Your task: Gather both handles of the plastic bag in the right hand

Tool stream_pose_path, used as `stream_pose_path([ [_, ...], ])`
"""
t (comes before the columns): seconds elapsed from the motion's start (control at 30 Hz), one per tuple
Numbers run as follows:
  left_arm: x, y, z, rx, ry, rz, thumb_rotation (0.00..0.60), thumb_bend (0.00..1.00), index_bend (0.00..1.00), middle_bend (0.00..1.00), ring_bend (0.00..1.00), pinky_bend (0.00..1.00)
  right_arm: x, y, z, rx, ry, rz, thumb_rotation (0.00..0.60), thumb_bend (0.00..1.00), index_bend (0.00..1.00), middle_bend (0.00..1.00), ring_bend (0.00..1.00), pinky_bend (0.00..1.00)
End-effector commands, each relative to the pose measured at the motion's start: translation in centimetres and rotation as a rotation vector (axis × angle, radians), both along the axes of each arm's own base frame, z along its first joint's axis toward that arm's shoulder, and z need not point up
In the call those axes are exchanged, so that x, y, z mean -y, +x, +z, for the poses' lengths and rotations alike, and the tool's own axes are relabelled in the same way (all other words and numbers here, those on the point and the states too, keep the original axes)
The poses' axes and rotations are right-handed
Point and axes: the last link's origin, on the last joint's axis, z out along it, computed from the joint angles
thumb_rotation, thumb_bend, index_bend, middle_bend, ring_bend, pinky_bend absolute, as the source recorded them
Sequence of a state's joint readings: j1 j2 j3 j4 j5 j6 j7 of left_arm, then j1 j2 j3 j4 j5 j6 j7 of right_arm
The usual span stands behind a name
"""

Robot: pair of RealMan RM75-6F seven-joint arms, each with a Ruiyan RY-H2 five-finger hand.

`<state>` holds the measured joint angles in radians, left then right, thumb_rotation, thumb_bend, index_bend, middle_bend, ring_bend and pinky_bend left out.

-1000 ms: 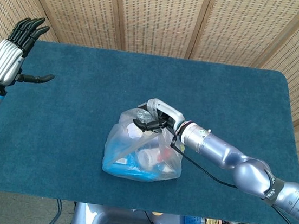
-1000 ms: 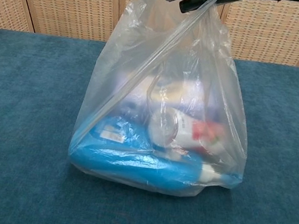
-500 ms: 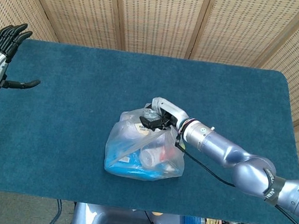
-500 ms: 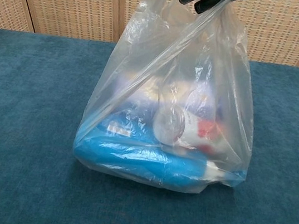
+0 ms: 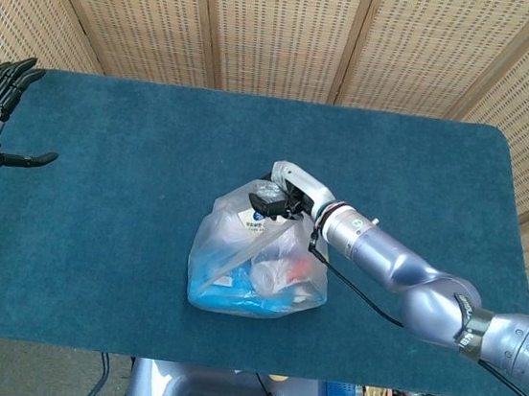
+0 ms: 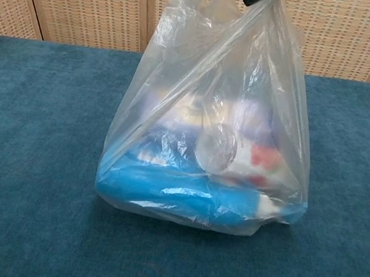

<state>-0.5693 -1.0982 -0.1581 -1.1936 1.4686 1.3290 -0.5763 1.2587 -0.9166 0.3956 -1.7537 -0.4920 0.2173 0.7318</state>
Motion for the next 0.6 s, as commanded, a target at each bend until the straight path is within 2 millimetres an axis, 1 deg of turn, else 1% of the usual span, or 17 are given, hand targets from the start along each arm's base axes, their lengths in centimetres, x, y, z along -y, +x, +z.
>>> stream_pose_path([
  [0.03, 0.8, -1.1, 0.3, -0.007, -0.007, 0.044, 0.600, 0.00, 0.00, 0.00, 0.00, 0.00, 0.5, 0.4, 0.2, 0.014, -0.039, -0.026, 0.600, 1.00, 0.86, 0.85, 0.75, 1.00],
  [0.17, 2.0, -2.8, 0.7, -0.024, -0.003, 0.124, 0.600, 0.00, 0.00, 0.00, 0.00, 0.00, 0.8, 1.2, 0.7, 0.018, -0.069, -0.032, 0.600, 1.00, 0.86, 0.85, 0.75, 1.00],
  [0.27, 3.7, -4.3, 0.8, -0.027, 0.000, 0.214, 0.600, 0.00, 0.00, 0.00, 0.00, 0.00, 0.8, 1.9, 1.2, 0.028, -0.098, -0.044, 0.600, 1.00, 0.86, 0.85, 0.75, 1.00],
  [0.3, 4.7, -5.0, 0.8, -0.009, 0.007, 0.256, 0.600, 0.00, 0.00, 0.00, 0.00, 0.00, 0.8, 2.2, 1.4, 0.034, -0.117, -0.052, 0.600, 1.00, 0.86, 0.85, 0.75, 1.00],
  [0.4, 6.6, -6.1, 0.4, 0.016, 0.021, 0.339, 0.600, 0.00, 0.00, 0.00, 0.00, 0.00, 0.5, 2.8, 1.7, 0.045, -0.150, -0.070, 0.600, 1.00, 0.86, 0.85, 0.75, 1.00],
  [0.53, 8.9, -7.2, -0.2, 0.051, 0.039, 0.417, 0.600, 0.00, 0.00, 0.00, 0.00, 0.00, 0.2, 3.7, 2.1, 0.061, -0.181, -0.086, 0.600, 1.00, 0.86, 0.85, 0.75, 1.00],
  [0.6, 9.7, -7.4, -0.4, 0.058, 0.048, 0.442, 0.600, 0.00, 0.00, 0.00, 0.00, 0.00, 0.0, 4.2, 2.3, 0.066, -0.193, -0.089, 0.600, 1.00, 0.86, 0.85, 0.76, 1.00],
])
